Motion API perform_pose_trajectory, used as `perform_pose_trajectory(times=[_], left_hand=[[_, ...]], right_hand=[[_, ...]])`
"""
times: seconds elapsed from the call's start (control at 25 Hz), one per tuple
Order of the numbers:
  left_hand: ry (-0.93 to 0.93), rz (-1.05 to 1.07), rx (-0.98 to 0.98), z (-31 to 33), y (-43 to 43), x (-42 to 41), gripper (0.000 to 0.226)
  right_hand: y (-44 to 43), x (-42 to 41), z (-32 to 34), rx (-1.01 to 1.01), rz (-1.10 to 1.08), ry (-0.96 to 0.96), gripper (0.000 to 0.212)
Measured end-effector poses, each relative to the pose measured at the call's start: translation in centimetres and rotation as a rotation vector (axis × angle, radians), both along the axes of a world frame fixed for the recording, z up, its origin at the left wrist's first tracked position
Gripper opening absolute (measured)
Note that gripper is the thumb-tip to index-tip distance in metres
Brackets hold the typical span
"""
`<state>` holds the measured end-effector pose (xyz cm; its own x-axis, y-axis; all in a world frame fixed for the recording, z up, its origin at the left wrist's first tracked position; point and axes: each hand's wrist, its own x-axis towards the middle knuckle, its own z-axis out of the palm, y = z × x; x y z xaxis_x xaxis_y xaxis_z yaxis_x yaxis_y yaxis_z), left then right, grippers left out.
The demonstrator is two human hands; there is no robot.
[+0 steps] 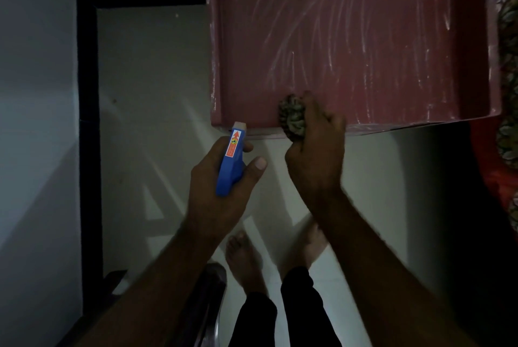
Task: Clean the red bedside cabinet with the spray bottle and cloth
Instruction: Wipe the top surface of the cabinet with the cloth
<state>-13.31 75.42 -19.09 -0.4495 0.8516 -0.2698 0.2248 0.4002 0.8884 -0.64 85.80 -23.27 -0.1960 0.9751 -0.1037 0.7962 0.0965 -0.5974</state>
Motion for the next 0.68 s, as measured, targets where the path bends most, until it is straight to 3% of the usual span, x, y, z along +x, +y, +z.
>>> perform_pose_trajectory(times=[0.16,0.32,0.44,0.48,0.6,0.68], left_hand=[[0.011,0.011,0.019,-0.4,1.0,1.3,0.034],[0.005,0.028,0.013,-0.5,1.8,2.0,0.033],[0.008,0.012,0.008,-0.4,2.6,2.8,0.027],[0.005,0.016,0.014,-0.3,3.0,3.0,0.023],[0.008,0.017,0.033,-0.6,3.5,3.5,0.020],[0.002,0.009,0.018,-0.6,3.8,3.9,0.025]], right_hand=[[-0.9,0.2,0.3,0.012,0.217,-0.013,0.077],[1.1,2.4,0.0,0.005,-0.163,0.026,0.078],[0.3,3.1,0.2,0.086,0.164,-0.016,0.077],[0.6,3.8,0.2,0.128,0.191,-0.022,0.077],[2.2,5.5,-0.3,0.124,-0.019,-0.014,0.075],[1.8,5.5,-0.3,0.114,0.100,-0.038,0.073]])
